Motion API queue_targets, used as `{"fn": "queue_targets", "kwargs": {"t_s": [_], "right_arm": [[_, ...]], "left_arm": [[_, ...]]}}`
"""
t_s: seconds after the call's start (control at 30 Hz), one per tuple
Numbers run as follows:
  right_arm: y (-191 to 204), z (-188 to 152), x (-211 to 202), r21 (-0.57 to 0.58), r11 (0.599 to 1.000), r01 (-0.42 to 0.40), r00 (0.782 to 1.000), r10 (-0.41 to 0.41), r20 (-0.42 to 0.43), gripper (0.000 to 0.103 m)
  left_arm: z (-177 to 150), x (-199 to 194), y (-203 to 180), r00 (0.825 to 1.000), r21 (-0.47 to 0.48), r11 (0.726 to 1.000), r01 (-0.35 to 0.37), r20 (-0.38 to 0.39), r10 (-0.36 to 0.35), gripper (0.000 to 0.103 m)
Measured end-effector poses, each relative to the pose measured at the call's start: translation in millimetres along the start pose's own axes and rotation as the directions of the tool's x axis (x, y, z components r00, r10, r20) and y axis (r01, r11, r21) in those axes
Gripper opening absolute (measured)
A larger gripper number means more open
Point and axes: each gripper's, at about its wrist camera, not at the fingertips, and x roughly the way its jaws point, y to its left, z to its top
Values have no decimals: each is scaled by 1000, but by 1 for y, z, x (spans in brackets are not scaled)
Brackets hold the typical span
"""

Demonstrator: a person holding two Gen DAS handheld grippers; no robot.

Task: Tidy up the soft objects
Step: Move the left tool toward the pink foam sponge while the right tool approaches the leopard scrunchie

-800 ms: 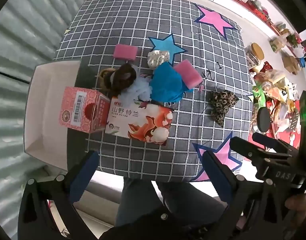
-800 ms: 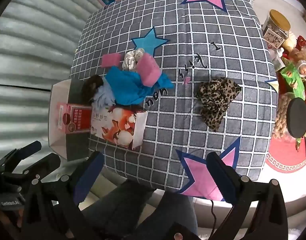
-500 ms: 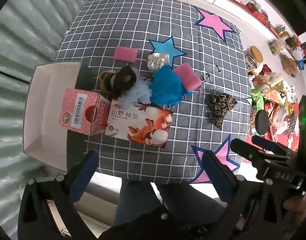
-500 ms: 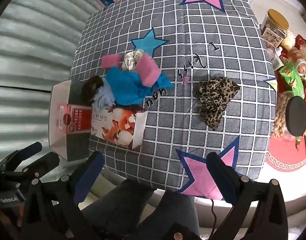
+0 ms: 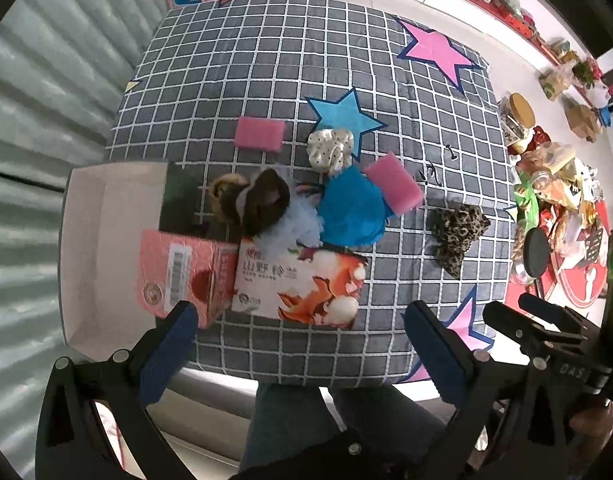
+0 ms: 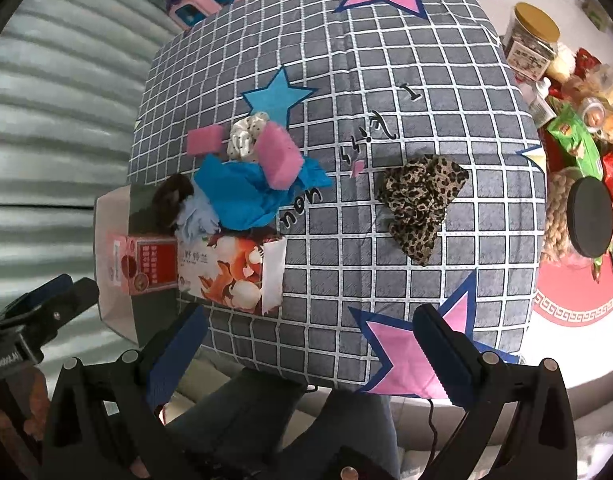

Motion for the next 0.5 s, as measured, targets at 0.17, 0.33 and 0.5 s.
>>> {"fn": "queue_targets", "kwargs": {"t_s": [0.17, 0.33, 0.5], "right_arm": [[2, 6, 12, 38, 999, 26, 999, -26, -19, 103], [6, 15, 22, 63, 996, 61, 997, -58, -42, 103], [10, 27, 32, 63, 993, 100, 994, -97, -56, 103]], "left_arm": [[19, 15, 10, 1000, 34, 999, -21, -18, 22, 103], [42, 31, 19, 998, 70, 996, -48, -48, 51, 103], [62, 48, 27, 997, 83, 994, -67, -40, 70, 103]]}}
